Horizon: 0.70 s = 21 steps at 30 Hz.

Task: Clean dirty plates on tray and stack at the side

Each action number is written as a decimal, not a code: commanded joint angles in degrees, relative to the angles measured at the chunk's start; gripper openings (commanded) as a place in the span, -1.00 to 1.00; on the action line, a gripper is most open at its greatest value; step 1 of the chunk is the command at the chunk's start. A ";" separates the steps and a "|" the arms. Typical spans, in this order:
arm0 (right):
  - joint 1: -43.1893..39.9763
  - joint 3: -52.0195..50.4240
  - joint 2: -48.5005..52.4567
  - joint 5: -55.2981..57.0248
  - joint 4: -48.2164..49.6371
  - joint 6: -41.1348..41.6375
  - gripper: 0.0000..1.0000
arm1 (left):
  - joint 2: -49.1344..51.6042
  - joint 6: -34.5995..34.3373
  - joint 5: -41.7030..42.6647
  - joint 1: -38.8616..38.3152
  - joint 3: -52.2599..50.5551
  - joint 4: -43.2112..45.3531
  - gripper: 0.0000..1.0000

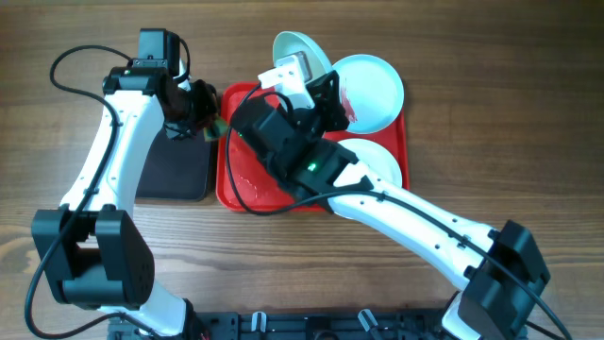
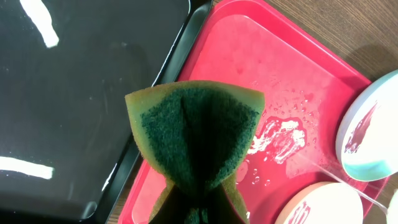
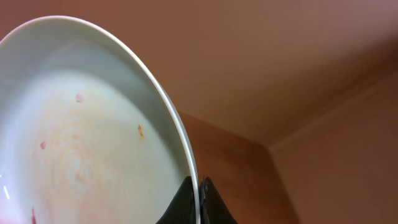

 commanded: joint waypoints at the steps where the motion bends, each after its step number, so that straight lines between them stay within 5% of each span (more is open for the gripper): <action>1: 1.38 0.81 -1.49 4.57 0.96 -5.81 -0.91 | -0.85 1.14 0.90 0.15 0.81 -0.07 -0.92; 11: 2.71 0.76 -1.49 8.68 2.19 -3.74 -0.91 | -0.85 1.14 0.90 0.15 0.81 -0.04 -0.92; 21: -8.41 0.24 1.05 -48.30 -16.04 29.38 -0.91 | -0.85 1.14 0.90 0.15 0.81 -0.04 -0.92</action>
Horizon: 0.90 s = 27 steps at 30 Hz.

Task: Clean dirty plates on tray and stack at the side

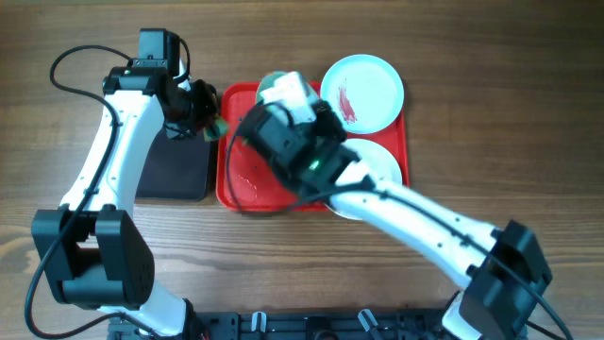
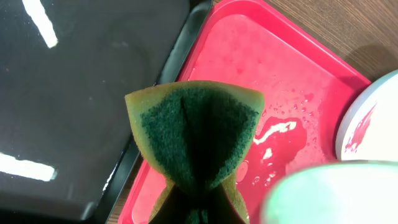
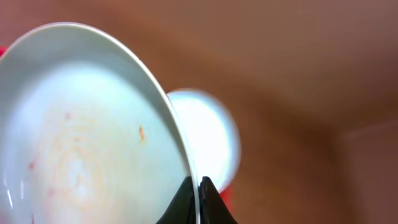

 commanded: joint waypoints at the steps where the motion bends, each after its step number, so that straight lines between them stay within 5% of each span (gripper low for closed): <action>1: -8.11 0.26 2.12 -28.41 0.20 14.84 -0.91 | -0.85 1.14 0.92 0.15 0.81 -0.07 -0.92; 16: -16.02 0.26 16.46 -46.21 5.55 23.67 -0.88 | -0.85 1.16 0.92 0.15 0.81 -0.07 -0.92; 22: -16.17 0.28 16.61 -46.97 9.49 12.31 -0.02 | -0.85 1.16 0.92 0.15 0.81 -0.07 -0.92; 27: -18.97 0.28 16.96 -52.41 14.97 0.07 0.06 | -0.85 1.14 0.92 0.15 0.81 -0.07 -0.92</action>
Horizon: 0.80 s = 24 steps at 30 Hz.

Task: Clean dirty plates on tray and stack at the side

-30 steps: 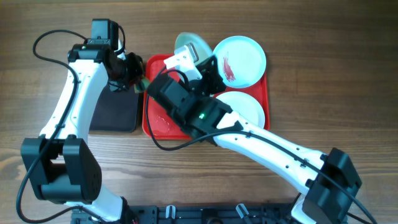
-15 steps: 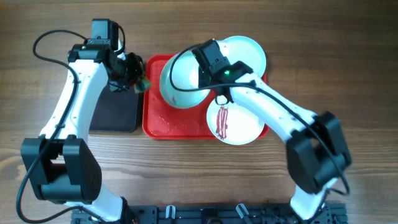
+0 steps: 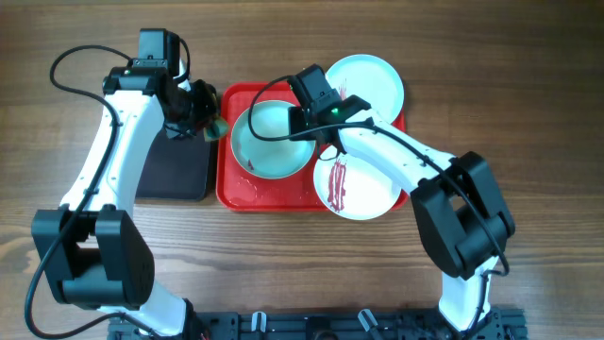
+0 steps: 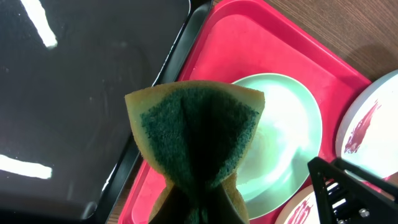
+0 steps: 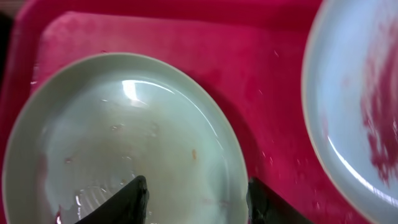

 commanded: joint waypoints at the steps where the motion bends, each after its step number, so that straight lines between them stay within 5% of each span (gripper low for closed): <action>1: -3.21 0.26 0.96 -6.23 3.54 -12.98 0.06 | -0.85 1.14 0.90 0.15 0.81 -0.04 -0.92; 10: -9.22 0.26 5.46 -19.65 7.78 -23.69 0.04 | -0.85 1.14 0.92 0.15 0.81 -0.04 -0.92; 24: -8.81 1.09 7.08 -17.51 6.99 -24.02 -0.16 | -0.85 1.14 0.90 0.00 0.81 -0.04 -0.92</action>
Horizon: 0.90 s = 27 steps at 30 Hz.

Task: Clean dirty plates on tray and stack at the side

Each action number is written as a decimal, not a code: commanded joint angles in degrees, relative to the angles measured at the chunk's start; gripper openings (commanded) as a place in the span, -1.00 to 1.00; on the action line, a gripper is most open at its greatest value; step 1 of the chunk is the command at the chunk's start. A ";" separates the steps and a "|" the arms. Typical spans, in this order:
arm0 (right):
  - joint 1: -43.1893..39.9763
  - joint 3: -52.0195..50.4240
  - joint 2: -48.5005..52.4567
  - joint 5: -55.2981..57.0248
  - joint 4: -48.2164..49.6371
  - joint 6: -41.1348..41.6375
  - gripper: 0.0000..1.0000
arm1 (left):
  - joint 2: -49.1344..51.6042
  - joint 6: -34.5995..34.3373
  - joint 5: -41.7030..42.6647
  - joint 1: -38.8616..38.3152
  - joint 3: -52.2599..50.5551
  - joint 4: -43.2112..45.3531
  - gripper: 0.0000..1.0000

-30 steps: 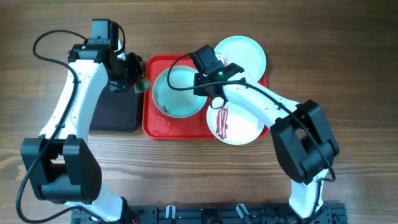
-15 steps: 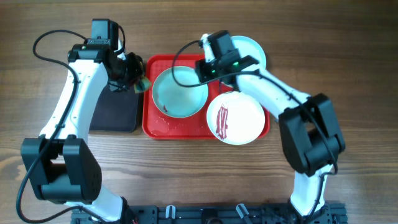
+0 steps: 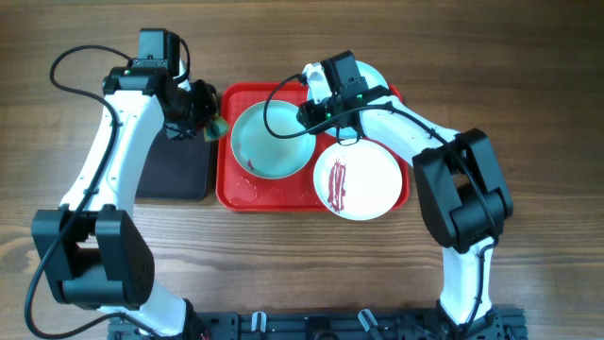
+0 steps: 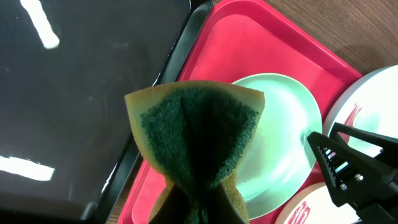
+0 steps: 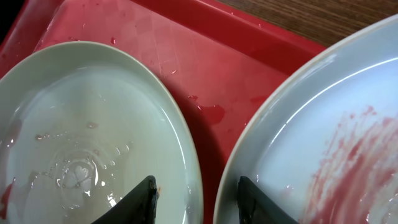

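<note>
A pale green plate (image 3: 272, 142), wet with faint smears, lies flat on the left part of the red tray (image 3: 243, 194). A white plate (image 3: 359, 179) with a red smear sits at the tray's front right. Another red-smeared plate (image 5: 323, 143) lies at the back right, mostly under my right arm. My right gripper (image 5: 199, 202) is open, its fingers straddling the gap between the green plate (image 5: 93, 137) and that smeared plate. My left gripper (image 4: 199, 208) is shut on a folded yellow-green sponge (image 4: 196, 137), held over the tray's left edge.
A black tray (image 3: 175, 170) lies on the wooden table left of the red tray, under my left arm. Water drops sit on the red tray floor (image 5: 205, 68). My right arm crosses the tray's back right corner.
My right gripper, still open, has moved right from over the green plate to the gap beside the back right smeared plate. The left gripper and sponge have not moved.
My right gripper first held the pale green plate by its rim, tilted up beyond the tray's far edge, then over the tray. Later the plate lay flat on the tray's left part with the gripper open above it. The sponge stayed held throughout.
</note>
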 commanded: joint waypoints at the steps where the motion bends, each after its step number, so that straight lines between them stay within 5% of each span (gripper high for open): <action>1: -0.28 1.86 0.68 0.68 -1.51 -1.01 -0.16 | -0.85 1.14 0.90 0.02 0.81 -0.04 -0.92; 10: 0.00 10.14 -1.31 0.66 -7.67 -2.16 -0.13 | -0.85 1.14 0.90 0.02 0.81 -0.02 -0.92; 27: 2.49 10.34 2.95 2.23 -3.76 -10.25 -0.03 | -0.85 1.14 0.90 0.02 0.81 -0.02 -0.92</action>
